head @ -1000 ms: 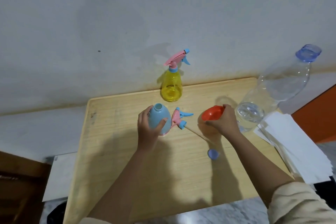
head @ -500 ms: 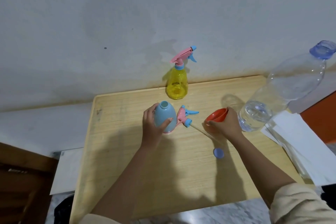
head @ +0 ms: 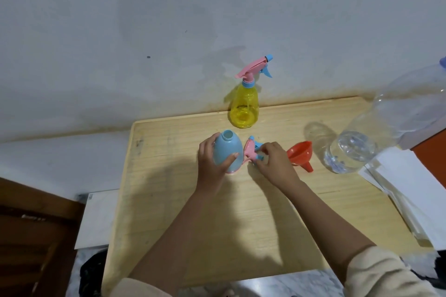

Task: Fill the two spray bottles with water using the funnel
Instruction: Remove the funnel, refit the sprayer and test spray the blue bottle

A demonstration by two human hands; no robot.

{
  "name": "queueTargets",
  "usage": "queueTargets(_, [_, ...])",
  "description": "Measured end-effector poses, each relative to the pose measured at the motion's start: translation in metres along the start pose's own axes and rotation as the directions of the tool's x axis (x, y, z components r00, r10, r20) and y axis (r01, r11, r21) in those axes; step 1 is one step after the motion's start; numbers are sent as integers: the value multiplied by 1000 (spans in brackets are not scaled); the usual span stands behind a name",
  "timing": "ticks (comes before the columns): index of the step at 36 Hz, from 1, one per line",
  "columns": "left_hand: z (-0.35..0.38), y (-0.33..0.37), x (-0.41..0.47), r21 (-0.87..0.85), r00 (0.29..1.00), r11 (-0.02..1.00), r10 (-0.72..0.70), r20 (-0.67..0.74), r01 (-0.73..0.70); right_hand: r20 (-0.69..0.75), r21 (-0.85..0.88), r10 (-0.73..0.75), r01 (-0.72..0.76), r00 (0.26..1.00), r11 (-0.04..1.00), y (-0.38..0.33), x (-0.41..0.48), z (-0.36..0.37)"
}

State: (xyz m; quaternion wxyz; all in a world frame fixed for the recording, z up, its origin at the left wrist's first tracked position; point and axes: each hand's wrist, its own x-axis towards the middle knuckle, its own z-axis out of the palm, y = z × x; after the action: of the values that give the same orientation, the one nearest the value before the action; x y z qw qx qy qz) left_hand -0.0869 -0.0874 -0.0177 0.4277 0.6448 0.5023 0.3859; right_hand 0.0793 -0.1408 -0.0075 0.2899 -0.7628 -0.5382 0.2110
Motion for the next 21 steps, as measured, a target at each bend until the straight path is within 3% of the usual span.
queueTargets(7, [-2, 2, 2, 58, 999, 997, 40, 18, -41, 84, -183, 128, -111, 988, 977, 7, 10, 24])
queueTargets(11, [-2, 1, 2, 61, 999, 997, 40, 20, -42, 62, -179, 133, -120, 989, 976, 4, 12, 25])
queueTargets(17, [-1, -4, 3, 1, 1000, 1000, 31, 4, -31, -151, 49, 125, -119, 981, 992, -5, 7, 10])
queueTargets(21, [1, -7, 1, -47, 1000, 998, 27, -15, -28, -290, 333, 152, -49, 945, 942, -32, 10, -19])
